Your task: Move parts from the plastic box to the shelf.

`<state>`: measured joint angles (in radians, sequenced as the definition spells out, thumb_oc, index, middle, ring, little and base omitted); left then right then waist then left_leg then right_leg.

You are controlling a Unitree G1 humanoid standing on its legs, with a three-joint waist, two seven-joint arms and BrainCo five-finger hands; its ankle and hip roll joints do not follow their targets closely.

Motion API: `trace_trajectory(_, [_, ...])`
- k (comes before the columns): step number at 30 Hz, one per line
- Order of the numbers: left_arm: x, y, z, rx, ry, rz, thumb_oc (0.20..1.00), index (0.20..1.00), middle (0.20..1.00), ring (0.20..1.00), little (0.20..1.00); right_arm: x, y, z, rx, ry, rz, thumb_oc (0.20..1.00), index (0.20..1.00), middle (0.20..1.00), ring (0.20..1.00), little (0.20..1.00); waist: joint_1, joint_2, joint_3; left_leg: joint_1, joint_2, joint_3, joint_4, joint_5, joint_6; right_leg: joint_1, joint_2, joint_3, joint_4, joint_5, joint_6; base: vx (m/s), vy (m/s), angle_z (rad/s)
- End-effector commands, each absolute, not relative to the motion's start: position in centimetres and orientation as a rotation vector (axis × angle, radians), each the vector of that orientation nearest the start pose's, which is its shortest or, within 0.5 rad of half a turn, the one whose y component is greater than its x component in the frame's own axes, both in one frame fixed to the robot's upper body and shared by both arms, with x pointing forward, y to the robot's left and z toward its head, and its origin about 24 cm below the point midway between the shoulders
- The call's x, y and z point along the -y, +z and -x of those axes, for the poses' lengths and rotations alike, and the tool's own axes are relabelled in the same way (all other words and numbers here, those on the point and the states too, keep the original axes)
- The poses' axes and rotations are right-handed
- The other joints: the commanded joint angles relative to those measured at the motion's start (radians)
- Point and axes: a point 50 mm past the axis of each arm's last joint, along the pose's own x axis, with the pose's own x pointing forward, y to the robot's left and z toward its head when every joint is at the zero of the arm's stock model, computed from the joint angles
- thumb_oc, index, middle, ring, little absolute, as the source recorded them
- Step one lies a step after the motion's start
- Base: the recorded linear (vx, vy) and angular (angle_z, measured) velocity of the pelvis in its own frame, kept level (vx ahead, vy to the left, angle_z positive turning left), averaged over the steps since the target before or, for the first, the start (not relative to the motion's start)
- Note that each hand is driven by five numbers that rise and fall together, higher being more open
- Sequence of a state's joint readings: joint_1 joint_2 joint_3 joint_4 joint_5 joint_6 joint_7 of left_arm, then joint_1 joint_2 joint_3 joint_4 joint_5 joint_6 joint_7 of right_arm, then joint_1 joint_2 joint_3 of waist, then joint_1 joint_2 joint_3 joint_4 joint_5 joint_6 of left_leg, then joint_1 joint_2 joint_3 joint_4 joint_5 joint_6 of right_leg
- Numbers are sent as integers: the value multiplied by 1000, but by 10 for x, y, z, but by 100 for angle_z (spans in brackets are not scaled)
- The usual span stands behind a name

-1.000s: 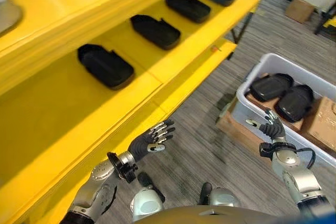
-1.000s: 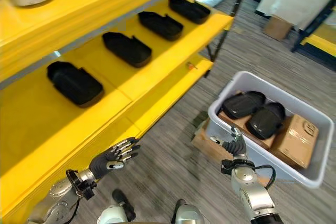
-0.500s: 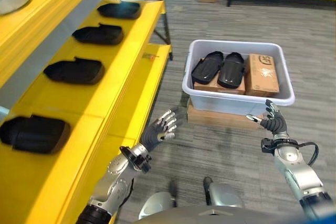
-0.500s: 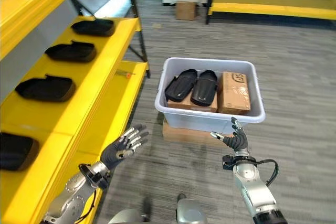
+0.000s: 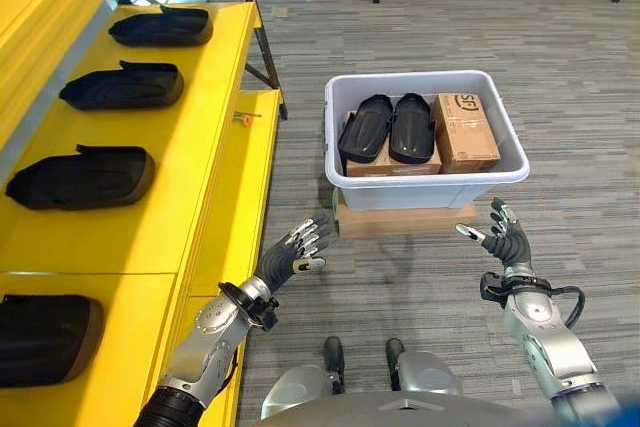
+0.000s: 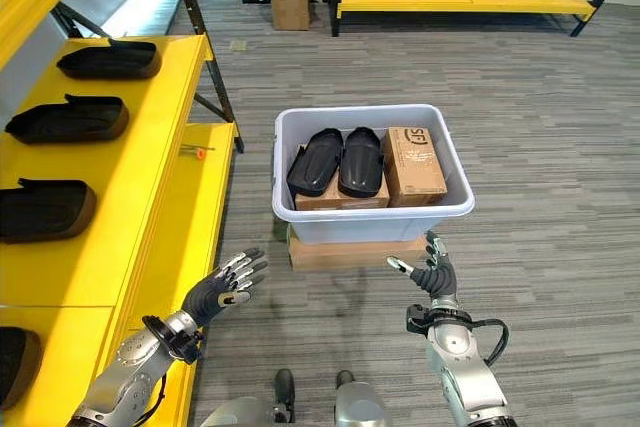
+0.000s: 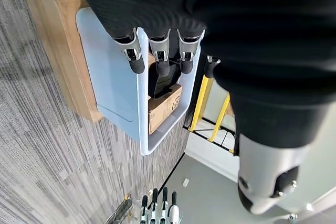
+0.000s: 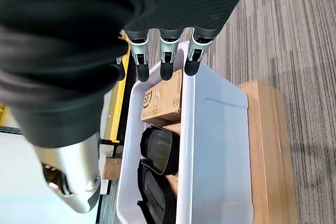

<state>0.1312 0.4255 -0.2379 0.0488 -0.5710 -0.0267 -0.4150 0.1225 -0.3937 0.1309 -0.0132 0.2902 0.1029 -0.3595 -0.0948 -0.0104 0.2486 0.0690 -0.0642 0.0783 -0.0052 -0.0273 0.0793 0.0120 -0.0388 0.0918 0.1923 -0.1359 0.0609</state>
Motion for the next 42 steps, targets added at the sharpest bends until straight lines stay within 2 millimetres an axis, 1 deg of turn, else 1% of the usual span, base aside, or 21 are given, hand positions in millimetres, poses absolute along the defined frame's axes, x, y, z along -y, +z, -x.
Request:
trace_trajectory(1, [-162,20,-210,-129,-568,151,1000,1000,1000,1000,1000,213,32,-232,-135,-253,134,1000,1000,1000,1000,1000,12,10,-35,-7,16,38,-39,12,-31,-29,85,-72,28,61,7,65,105,-19])
trace_trajectory(5, [-160,19,-212,-143,-540,155,1000,1000,1000,1000,1000,207,34,-238,-136,-236,140,1000,1000,1000,1000,1000,23,4,-36,13,11,58,-43,1,-19,-40,75,-100,75,81,21,71,104,-25])
trace_trajectory(9, [-161,17,-214,-157,-502,159,1000,1000,1000,1000,1000,196,35,-246,-127,-208,133,1000,1000,1000,1000,1000,51,8,-23,29,18,106,-59,-2,-4,-95,42,-199,276,97,51,37,76,-44])
trace_trajectory(10, [-161,17,-214,-159,-500,155,1000,1000,1000,1000,1000,193,36,-249,-122,-202,130,1000,1000,1000,1000,1000,63,9,-18,30,24,119,-57,-2,-2,-111,10,-229,299,112,64,86,-95,-85])
trace_trajectory(11, [-162,16,-216,-171,-483,159,1000,1000,1000,1000,1000,187,36,-255,-99,-186,126,1000,1000,1000,1000,1000,83,6,-10,45,38,148,-55,-12,-10,-108,-72,-278,183,161,80,101,-142,-65])
trace_trajectory(12, [-162,16,-216,-174,-483,158,1000,1000,1000,1000,1000,186,36,-256,-94,-184,129,1000,1000,1000,1000,1000,84,3,-10,49,38,151,-55,-16,-12,-110,-87,-280,142,180,84,161,-257,-69])
trace_trajectory(13, [-163,16,-217,-182,-475,148,1000,1000,1000,1000,1000,185,38,-257,-90,-184,126,1000,1000,1000,1000,1000,79,-7,-8,65,39,154,-57,-34,-17,-118,-121,-261,26,244,103,147,-226,-57])
trace_trajectory(16, [-164,13,-216,-194,-457,134,1000,1000,1000,1000,1000,187,37,-257,-100,-184,125,1000,1000,1000,1000,1000,70,-27,-1,102,42,150,-56,-78,-24,-142,-190,-229,-118,379,149,185,-243,-29])
trace_trajectory(18, [-166,12,-214,-192,-447,136,1000,1000,1000,1000,1000,188,36,-255,-109,-180,133,1000,1000,1000,1000,1000,74,-31,6,120,51,151,-48,-97,-29,-157,-223,-240,-153,416,166,244,-294,16])
trace_trajectory(20, [-172,11,-209,-183,-417,149,1000,1000,1000,1000,1000,198,28,-246,-161,-181,167,1000,1000,1000,1000,1000,76,-37,0,125,76,116,-27,-112,-46,-113,-230,-231,-194,385,166,421,-532,74])
trace_trajectory(21, [-175,9,-207,-188,-403,151,1000,1000,1000,1000,1000,201,23,-243,-184,-181,194,1000,1000,1000,1000,1000,80,-39,-6,125,92,100,-25,-102,-58,-78,-208,-241,-193,344,159,380,-498,99])
trace_trajectory(24, [-178,11,-206,-176,-388,150,1000,1000,1000,1000,1000,207,23,-244,-189,-194,226,1000,1000,1000,1000,1000,91,-40,-8,101,128,97,7,-87,-82,-66,-172,-268,-136,255,129,228,-416,21])
trace_trajectory(26, [-178,12,-206,-170,-388,154,1000,1000,1000,1000,1000,209,23,-245,-183,-201,236,1000,1000,1000,1000,1000,93,-38,-8,99,138,100,12,-82,-90,-63,-165,-279,-123,235,119,111,-220,9])
trace_trajectory(28, [-178,14,-206,-166,-388,178,1000,1000,1000,1000,1000,215,26,-248,-171,-224,265,1000,1000,1000,1000,1000,95,-32,-7,89,174,119,42,-69,-112,-56,-148,-316,-79,182,87,167,-342,23])
trace_trajectory(32, [-177,14,-206,-166,-399,265,1000,1000,1000,1000,1000,225,31,-250,-153,-261,302,1000,1000,1000,1000,1000,85,-28,0,71,232,166,103,-51,-134,-43,-126,-356,-34,135,40,141,-298,28])
trace_trajectory(35, [-174,12,-208,-159,-400,338,1000,1000,1000,1000,1000,231,30,-248,-149,-278,314,1000,1000,1000,1000,1000,66,-15,1,54,282,216,142,12,-158,-23,-102,-381,-16,97,7,144,-240,27])
trace_trajectory(37, [-173,11,-211,-150,-385,346,1000,1000,1000,1000,1000,233,29,-247,-151,-281,313,1000,1000,1000,1000,1000,50,-8,-4,53,305,248,171,35,-177,-11,-91,-393,-4,66,-2,170,-209,26])
trace_trajectory(39, [-173,11,-214,-145,-368,351,1000,1000,1000,1000,1000,233,28,-246,-149,-280,305,1000,1000,1000,1000,1000,39,-5,-5,44,308,269,209,39,-182,-5,-82,-406,4,48,-13,107,-176,15])
trace_trajectory(40, [-173,12,-216,-141,-353,353,1000,1000,1000,1000,1000,233,28,-245,-144,-274,312,1000,1000,1000,1000,1000,40,-3,-5,31,277,255,220,21,-171,-4,-74,-400,10,39,-18,94,-131,29])
trace_trajectory(41, [-173,12,-216,-140,-348,351,1000,1000,1000,1000,1000,233,28,-245,-143,-272,312,1000,1000,1000,1000,1000,42,-2,-4,24,269,244,226,20,-168,-3,-70,-394,11,37,-20,54,-121,27])
trace_trajectory(42, [-175,13,-216,-134,-330,344,1000,1000,1000,1000,1000,231,27,-244,-141,-262,302,1000,1000,1000,1000,1000,50,-4,2,-1,244,218,222,32,-150,-5,-60,-381,4,53,-29,53,-80,17])
